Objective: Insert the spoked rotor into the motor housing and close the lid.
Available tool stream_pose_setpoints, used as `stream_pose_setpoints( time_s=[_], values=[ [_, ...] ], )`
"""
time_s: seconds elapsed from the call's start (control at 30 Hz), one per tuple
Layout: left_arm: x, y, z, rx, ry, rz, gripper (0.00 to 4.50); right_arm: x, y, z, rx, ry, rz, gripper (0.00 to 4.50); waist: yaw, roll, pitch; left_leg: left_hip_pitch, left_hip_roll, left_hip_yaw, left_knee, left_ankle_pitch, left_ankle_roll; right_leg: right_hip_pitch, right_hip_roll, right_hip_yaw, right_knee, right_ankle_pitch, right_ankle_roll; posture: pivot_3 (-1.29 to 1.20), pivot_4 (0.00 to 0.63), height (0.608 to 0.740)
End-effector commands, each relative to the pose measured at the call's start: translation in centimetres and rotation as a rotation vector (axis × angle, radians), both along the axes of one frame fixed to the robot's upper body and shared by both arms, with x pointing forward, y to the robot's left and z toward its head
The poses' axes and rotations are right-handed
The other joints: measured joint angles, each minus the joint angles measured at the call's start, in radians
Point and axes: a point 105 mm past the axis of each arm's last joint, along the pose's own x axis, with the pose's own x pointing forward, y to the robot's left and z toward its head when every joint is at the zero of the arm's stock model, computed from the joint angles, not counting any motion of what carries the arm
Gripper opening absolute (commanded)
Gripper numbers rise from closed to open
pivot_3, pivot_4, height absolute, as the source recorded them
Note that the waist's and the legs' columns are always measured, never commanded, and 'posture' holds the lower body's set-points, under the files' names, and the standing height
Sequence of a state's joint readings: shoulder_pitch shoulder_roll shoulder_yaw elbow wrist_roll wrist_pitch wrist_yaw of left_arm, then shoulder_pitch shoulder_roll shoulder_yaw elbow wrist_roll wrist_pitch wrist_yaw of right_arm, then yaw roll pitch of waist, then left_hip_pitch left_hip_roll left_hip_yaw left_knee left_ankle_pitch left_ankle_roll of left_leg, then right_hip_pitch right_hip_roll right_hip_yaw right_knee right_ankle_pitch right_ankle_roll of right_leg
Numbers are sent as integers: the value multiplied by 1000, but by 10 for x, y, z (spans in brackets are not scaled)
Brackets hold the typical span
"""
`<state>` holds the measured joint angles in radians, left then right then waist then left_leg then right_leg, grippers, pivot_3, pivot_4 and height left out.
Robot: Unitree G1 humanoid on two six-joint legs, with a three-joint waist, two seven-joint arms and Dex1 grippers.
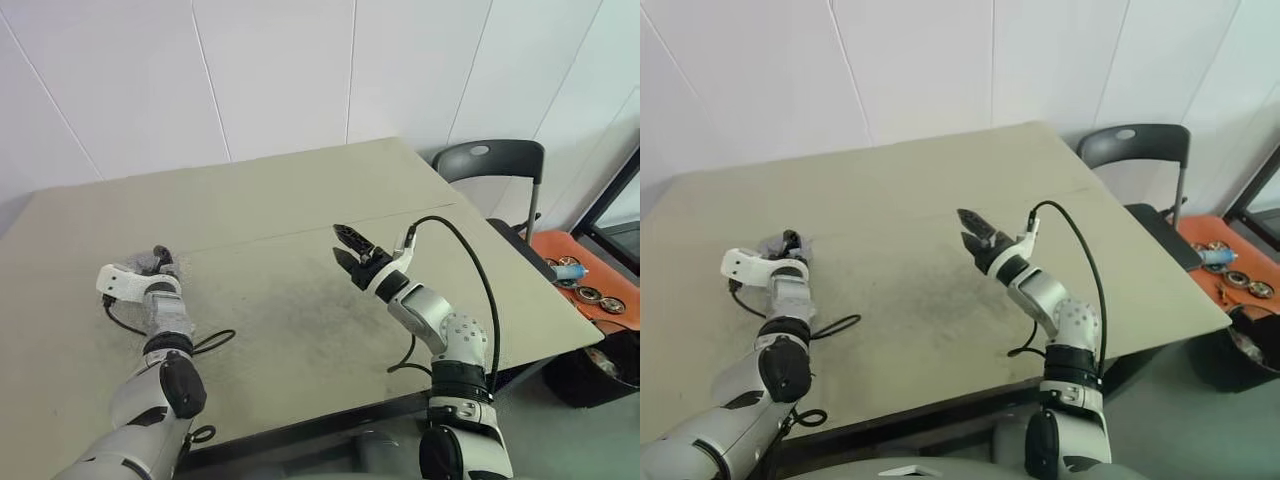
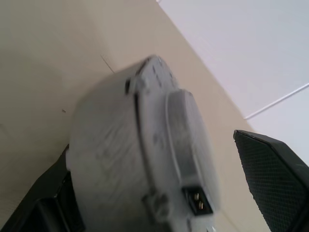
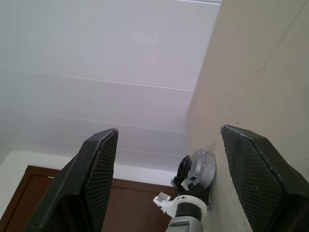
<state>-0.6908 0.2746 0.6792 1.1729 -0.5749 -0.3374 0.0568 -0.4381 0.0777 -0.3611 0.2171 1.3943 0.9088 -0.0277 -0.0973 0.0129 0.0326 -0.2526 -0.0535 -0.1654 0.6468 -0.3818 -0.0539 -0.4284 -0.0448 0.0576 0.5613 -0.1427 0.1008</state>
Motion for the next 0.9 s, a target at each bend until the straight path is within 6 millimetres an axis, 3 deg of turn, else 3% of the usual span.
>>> stream_pose_setpoints(
  time_s=[0.03, 0.23, 0.37, 0.47, 0.53, 0.6, 0.73, 0.8, 0.9],
  values=[
    [-29, 34, -2, 133, 154, 163, 4490, 0, 4, 19, 18, -73, 14, 3578, -2, 0, 0, 1, 0, 0, 0, 0, 0, 1, 0, 0, 0, 0, 0, 0, 0, 740],
    [-33, 48, 17, 323, 220, 204, 4490, -1, 5, 19, 21, -77, 19, 3578, 40, -1, 0, 2, -1, -2, 2, 0, -1, 1, -1, -1, 1, 0, 0, 0, 0, 740],
    [-3, 26, 56, 474, 34, 21, 4490, -3, 5, 20, 17, -87, 25, 3578, 73, -2, -1, 1, -2, -4, 3, 1, -2, 0, -2, -3, -1, 2, -3, 0, 0, 740],
    [32, -25, 89, 562, -193, -284, 4490, -3, 4, 20, -77, -129, 26, 3578, 88, -2, -1, 0, -2, -3, 2, 1, -2, 0, -2, -3, -3, 3, -4, 0, 0, 740],
    [43, -59, 103, 612, -304, -469, 4490, -1, 0, 19, -184, -172, 2, 3578, 89, -2, -1, -1, -3, -3, 2, 1, -2, 0, -3, -4, -3, 3, -4, 0, 0, 740],
    [48, -88, 109, 641, -375, -636, 4490, 3, -7, 13, -416, -253, -30, 3578, 83, -2, -1, -1, -3, -2, 3, 1, -2, 0, -4, -3, -5, 3, -4, 0, 0, 740],
    [46, -133, 107, 659, -469, -926, 4490, 12, -26, 1, -797, -407, -103, 3578, 60, -2, -1, -3, -3, 0, 1, 0, 0, 1, -3, -1, -6, 0, -1, 0, 0, 740],
    [38, -155, 107, 659, -523, -1092, 4490, 13, -36, -1, -935, -487, -138, 3578, 50, -3, -1, -3, -2, 0, 1, 0, 1, 1, -2, -1, -6, 0, 0, 0, 0, 740],
    [24, -172, 104, 690, -545, -1301, 4490, 13, -51, 7, -1054, -607, -197, 3578, 46, -3, -1, -4, -2, 0, 1, 0, 1, 1, -2, -1, -6, 0, 0, 0, 0, 740]
  ],
)
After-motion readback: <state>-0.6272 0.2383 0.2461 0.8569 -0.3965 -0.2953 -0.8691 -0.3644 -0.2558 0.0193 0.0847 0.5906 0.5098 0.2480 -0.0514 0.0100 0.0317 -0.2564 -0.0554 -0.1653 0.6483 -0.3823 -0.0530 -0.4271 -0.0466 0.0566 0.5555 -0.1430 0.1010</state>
